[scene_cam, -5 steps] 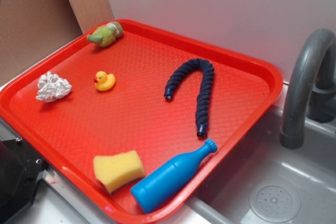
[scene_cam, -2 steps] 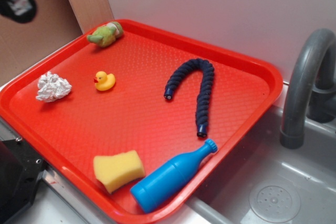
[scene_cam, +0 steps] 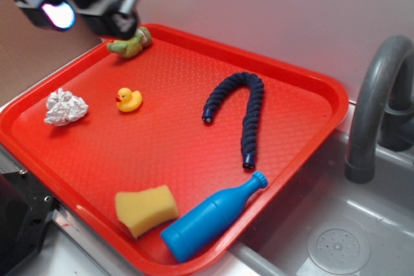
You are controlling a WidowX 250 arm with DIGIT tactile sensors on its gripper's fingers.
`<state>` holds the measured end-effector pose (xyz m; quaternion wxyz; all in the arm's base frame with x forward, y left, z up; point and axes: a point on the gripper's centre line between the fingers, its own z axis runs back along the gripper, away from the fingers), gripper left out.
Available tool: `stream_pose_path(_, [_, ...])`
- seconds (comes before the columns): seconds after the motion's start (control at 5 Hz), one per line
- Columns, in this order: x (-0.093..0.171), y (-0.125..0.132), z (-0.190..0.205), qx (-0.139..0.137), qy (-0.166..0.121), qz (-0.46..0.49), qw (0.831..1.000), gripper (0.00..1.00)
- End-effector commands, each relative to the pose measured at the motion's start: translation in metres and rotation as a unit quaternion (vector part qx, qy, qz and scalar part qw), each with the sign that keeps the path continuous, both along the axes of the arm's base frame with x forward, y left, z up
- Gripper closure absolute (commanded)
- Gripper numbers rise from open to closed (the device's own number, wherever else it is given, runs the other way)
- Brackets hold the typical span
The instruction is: Grab the blue rope.
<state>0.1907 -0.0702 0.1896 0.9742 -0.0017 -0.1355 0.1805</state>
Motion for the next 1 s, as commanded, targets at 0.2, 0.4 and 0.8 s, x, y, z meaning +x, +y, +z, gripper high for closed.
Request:
stream_pose_path(0.2, [0.066, -0.016, -0.052, -0.008, -0.034, 0.064, 0.997, 0.00])
stream_pose_path(0.4, [0.078, -0.026, -0.073, -0.011, -0.028, 0.067, 0.997, 0.00])
stream_pose_path(0.8, [0.100, -0.035, -0.105, -0.031, -0.032, 0.090, 0.995, 0.00])
